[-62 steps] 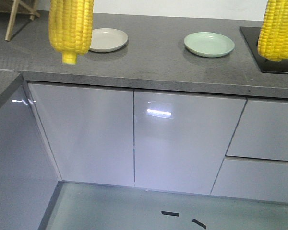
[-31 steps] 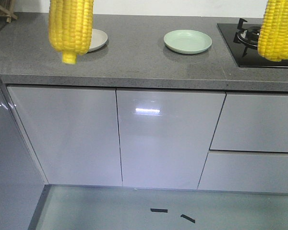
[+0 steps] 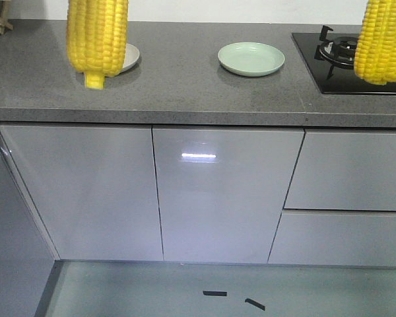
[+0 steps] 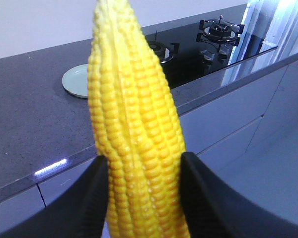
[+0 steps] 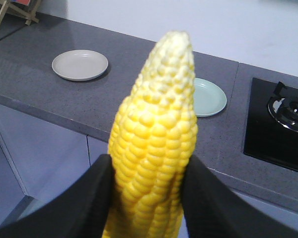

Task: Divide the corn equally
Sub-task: 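Drive the base toward the white and green plates by the hob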

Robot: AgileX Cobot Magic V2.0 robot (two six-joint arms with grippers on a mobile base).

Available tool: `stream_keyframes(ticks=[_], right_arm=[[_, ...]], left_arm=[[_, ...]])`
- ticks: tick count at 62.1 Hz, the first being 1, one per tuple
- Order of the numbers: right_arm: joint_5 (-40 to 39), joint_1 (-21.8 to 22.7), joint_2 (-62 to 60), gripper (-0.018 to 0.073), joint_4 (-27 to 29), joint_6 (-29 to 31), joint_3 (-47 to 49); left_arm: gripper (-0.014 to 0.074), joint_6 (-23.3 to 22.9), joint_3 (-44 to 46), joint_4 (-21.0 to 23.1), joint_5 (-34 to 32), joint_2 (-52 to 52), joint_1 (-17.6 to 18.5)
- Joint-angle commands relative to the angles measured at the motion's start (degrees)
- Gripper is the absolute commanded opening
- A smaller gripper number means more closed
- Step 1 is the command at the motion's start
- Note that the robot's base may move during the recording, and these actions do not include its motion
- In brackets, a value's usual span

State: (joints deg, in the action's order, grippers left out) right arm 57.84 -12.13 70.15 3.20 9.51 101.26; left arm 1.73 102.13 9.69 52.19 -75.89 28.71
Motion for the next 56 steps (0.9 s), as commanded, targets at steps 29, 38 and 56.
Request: stream_keyframes(ticks=[29,38,56], right_arm=[[-4.3,0.2,-1.0,-0.0005,-0.1,0.4,1.6],[-4.3,0.2,-1.0,-0.0005,-0.1,0.4,1.6],[-4.3,0.2,-1.0,-0.0005,-0.1,0.4,1.6]], left_arm=[[-0.0006,-0.2,1.6,0.8,-4.5,1.4,0.0],[-0.0006,-0.2,1.6,0.8,-4.5,1.4,0.0],[-0.0006,-0.2,1.6,0.8,-4.5,1.4,0.0]])
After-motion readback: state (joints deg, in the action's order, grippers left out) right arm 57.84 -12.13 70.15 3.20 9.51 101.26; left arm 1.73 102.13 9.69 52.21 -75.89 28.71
